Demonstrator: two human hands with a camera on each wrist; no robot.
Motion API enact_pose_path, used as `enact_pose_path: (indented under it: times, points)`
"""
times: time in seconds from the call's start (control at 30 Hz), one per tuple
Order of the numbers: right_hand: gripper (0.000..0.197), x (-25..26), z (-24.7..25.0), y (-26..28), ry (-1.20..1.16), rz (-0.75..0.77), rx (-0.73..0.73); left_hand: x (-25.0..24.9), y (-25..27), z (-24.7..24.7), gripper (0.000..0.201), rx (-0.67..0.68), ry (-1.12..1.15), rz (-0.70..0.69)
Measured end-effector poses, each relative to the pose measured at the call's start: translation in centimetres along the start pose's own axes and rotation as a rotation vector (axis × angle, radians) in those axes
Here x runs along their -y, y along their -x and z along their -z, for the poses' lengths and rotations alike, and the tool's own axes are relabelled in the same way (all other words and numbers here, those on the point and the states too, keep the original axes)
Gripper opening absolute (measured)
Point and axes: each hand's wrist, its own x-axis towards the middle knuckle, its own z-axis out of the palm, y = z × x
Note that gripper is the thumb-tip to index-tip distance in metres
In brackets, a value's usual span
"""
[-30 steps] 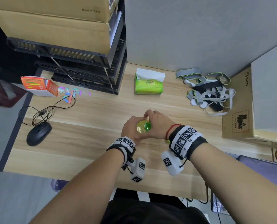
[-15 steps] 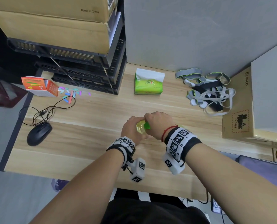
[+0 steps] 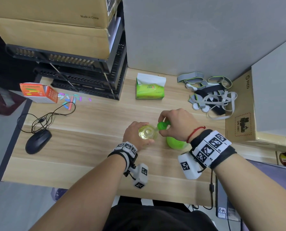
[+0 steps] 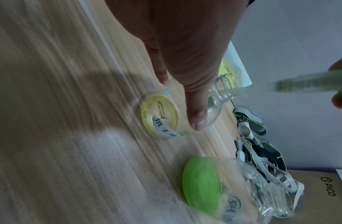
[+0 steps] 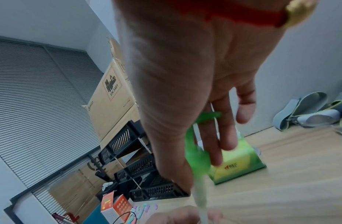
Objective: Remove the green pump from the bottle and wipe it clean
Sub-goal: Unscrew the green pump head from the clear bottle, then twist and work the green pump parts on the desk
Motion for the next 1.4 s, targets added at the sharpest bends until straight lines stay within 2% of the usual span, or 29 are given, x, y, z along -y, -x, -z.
enact_pose_path:
  times: [0.17, 0.33, 0.47, 0.57, 0.67, 0.8, 0.93, 1.17, 1.4]
  points:
    - [0.035, 0.1, 0.2, 0.7, 0.017, 0.004, -0.006, -0.3, 0.0, -0.1, 0.075, -0.007, -0.007, 0.023]
    - [0.032, -0.5, 2.1, 1.5, -0.051, -0.066, -0.022, -1.4, -0.2, 0.4, 0.076, 0.016, -0.109, 0.054]
    - [0.028, -2.5, 5.5, 2.9, -0.113, -0.122, -0.091, -3.7, -0.4, 0.8, 0.093, 0.110, -0.266, 0.079]
    - [0.027, -4.5, 7.4, 4.2, -0.082, -0.172, -0.120, -6.1, -0.4, 0.5, 0.094, 0.109, -0.314, -0.024]
    - [0.028, -6.0, 7.8, 5.5, -0.013, -0.229, -0.092, -8.5, -0.5, -0.4, 0.081, 0.088, -0.341, -0.177]
    - [0.028, -7.2, 6.8, 6.8, 0.023, -0.258, -0.063, -10.2, -0.5, -2.4, 0.067, 0.176, -0.399, -0.257]
    - [0.031, -8.1, 5.0, 6.9, 0.107, -0.230, -0.049, -10.0, -0.2, -4.6, 0.068, 0.257, -0.355, -0.236]
    - [0.029, -8.3, -0.1, 5.1, 0.260, -0.106, -0.012, -9.4, 0.0, -7.1, 0.080, 0.277, -0.331, -0.140]
    - [0.027, -8.6, -4.4, 3.9, 0.358, -0.030, -0.015, -8.8, -0.1, -8.4, 0.080, 0.233, -0.276, -0.077]
